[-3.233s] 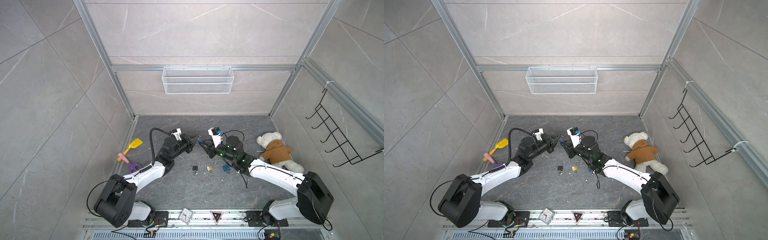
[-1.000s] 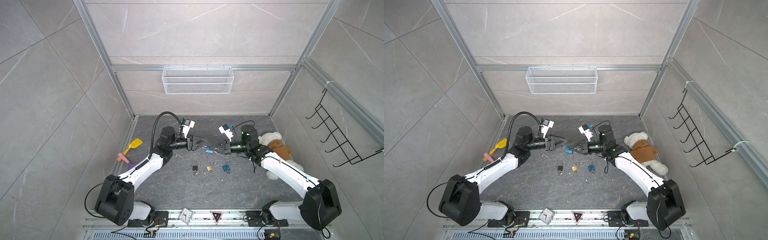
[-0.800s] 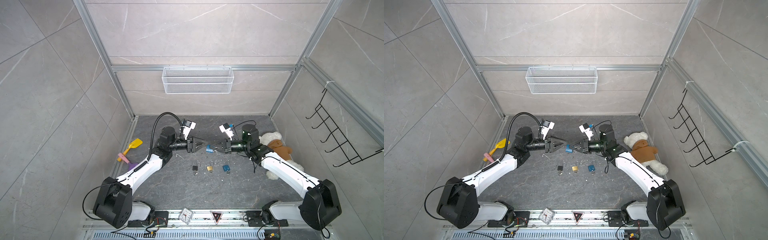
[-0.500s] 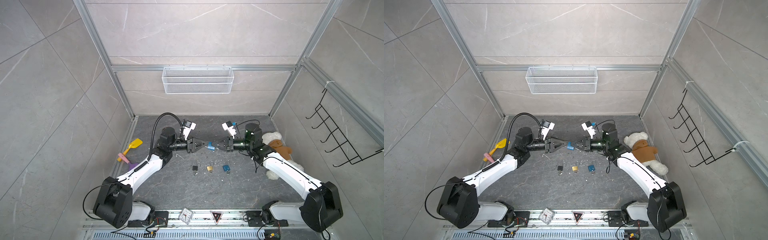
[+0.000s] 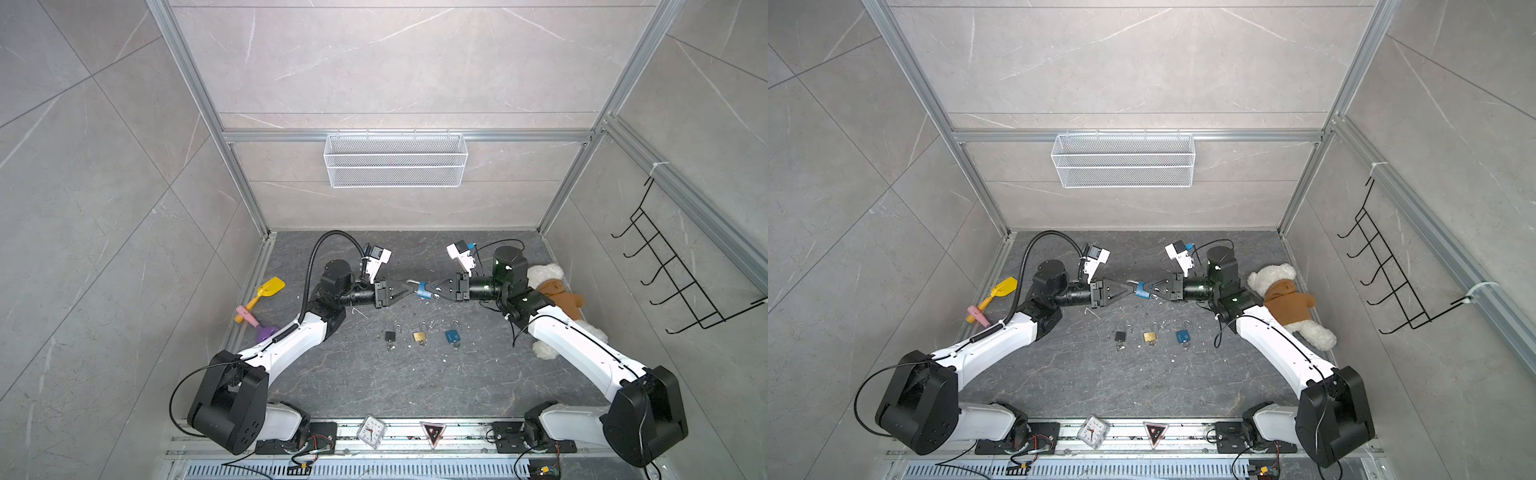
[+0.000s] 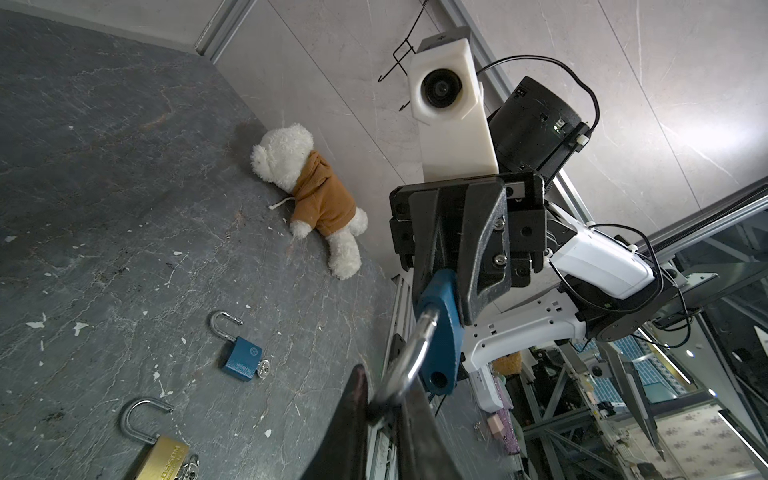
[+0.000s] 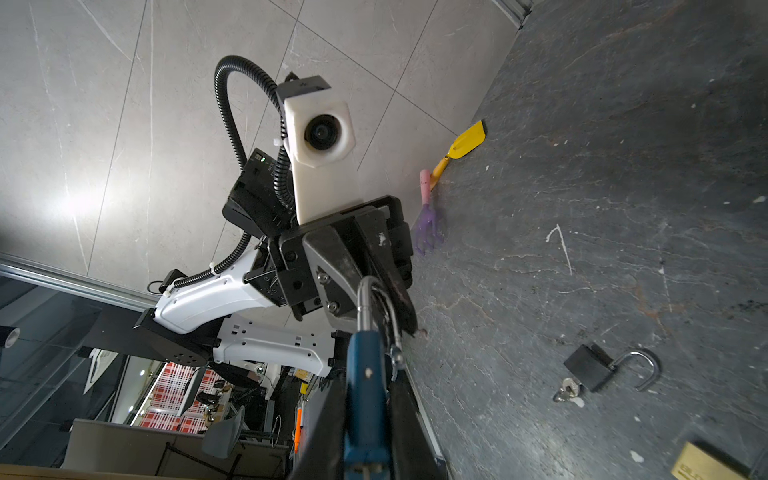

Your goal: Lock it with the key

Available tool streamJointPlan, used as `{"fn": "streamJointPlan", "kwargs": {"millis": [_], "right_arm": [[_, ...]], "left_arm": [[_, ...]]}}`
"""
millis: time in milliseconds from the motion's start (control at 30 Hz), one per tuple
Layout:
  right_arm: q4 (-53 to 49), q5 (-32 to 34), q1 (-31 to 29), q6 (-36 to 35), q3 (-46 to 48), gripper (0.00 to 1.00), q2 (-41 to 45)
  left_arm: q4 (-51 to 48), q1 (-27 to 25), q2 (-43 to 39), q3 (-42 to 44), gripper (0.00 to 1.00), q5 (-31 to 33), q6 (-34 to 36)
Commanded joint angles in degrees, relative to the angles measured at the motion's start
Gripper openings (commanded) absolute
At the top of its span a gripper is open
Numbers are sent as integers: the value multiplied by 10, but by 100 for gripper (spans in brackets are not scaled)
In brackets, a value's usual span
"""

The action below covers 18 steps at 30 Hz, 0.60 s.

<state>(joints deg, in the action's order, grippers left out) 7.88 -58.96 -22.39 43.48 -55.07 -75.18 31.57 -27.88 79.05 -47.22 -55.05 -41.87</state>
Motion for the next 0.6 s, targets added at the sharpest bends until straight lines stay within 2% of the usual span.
{"fn": "streamJointPlan", "kwargs": {"millis": [0,33,133,300,400,567], "right_arm": [[-12,-2,2,-30,-3,0,-12],[-19,-1,2,-37,-4,0,-14],[-29,6,2,-52,-7,0,-19],[-25,13,2,-67,-5,0,-27],[-20,7,2,-67,-3,0,-28],[-21,4,2,-66,-3,0,-26]], "left_arm": [[64,-3,-5,-1,12,0,-17],[73,-3,-5,1,6,1,-22],[111,-3,-6,13,0,6,-52],[201,-3,5,26,0,-6,-130],[208,-4,5,30,12,-5,-139],[176,-4,-5,31,19,7,-119]]}}
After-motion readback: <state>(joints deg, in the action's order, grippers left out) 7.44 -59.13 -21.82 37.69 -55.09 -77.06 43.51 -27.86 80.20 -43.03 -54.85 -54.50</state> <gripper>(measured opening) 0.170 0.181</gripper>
